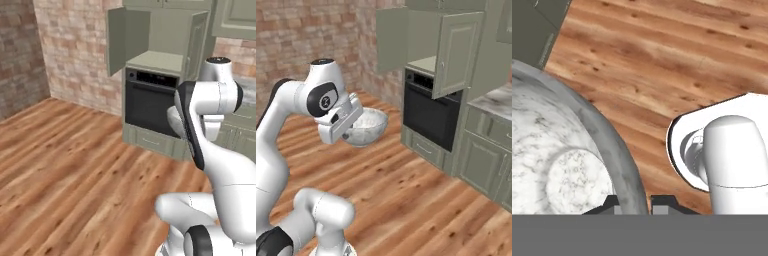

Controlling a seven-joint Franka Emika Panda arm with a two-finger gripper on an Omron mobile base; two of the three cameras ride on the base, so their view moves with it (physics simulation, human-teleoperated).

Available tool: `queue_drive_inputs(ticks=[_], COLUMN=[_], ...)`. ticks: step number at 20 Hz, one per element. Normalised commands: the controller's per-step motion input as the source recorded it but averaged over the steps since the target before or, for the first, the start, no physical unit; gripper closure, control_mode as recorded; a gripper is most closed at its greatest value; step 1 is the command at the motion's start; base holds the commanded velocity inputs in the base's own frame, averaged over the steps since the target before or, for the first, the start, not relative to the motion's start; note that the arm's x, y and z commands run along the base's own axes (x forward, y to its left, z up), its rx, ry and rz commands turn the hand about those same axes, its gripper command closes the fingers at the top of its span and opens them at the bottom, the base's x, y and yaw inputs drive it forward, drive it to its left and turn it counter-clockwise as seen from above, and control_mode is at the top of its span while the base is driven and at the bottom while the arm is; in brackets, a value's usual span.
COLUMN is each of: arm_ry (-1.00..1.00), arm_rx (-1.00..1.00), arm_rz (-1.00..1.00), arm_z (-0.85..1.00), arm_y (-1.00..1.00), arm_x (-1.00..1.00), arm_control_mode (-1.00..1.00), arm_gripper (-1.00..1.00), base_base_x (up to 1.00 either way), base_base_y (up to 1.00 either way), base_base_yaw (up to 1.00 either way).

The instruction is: Pick the mug and place it in the sink. Pick the bowl and place it in the open cabinet and then close the cabinet.

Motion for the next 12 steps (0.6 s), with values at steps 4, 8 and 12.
queue_drive_inputs(ticks=[4, 8, 12], arm_ry=[0.0, 0.0, 0.0], arm_rx=[0.0, 0.0, 0.0], arm_rz=[0.0, 0.0, 0.0], arm_z=[0.0, 0.0, 0.0], arm_y=[0.0, 0.0, 0.0], arm_x=[0.0, 0.0, 0.0], arm_control_mode=[1.0, 1.0, 1.0], arm_gripper=[1.0, 1.0, 1.0], base_base_x=[0.97, 0.58, 0.46], base_base_y=[0.31, 0.6, 0.91], base_base_yaw=[-0.5, -0.68, -0.71])
